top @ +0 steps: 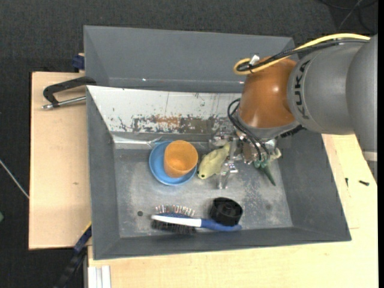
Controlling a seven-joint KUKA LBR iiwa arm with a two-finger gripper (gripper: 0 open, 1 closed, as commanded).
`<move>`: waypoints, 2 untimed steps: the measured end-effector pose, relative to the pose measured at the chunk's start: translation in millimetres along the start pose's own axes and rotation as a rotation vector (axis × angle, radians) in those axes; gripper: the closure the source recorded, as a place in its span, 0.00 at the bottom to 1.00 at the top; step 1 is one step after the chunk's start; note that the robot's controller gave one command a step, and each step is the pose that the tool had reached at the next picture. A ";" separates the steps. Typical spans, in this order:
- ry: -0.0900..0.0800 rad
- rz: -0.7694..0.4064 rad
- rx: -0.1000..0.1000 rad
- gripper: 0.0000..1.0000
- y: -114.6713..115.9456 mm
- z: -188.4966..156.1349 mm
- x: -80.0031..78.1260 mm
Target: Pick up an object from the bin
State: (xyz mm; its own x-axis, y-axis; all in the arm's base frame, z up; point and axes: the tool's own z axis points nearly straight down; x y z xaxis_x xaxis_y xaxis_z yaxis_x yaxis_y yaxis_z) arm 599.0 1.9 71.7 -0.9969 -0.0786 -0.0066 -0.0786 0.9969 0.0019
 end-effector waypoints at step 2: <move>-0.012 0.001 0.001 1.00 0.8 -5.0 -5.1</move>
Offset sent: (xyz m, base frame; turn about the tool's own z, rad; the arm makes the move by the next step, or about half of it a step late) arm 0.0000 0.0000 0.0000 0.0000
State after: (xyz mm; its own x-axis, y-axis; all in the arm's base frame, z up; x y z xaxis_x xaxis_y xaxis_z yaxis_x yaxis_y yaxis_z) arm 604.0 3.1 76.7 -0.9968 -0.0780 -0.0185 -0.0780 0.9970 0.0009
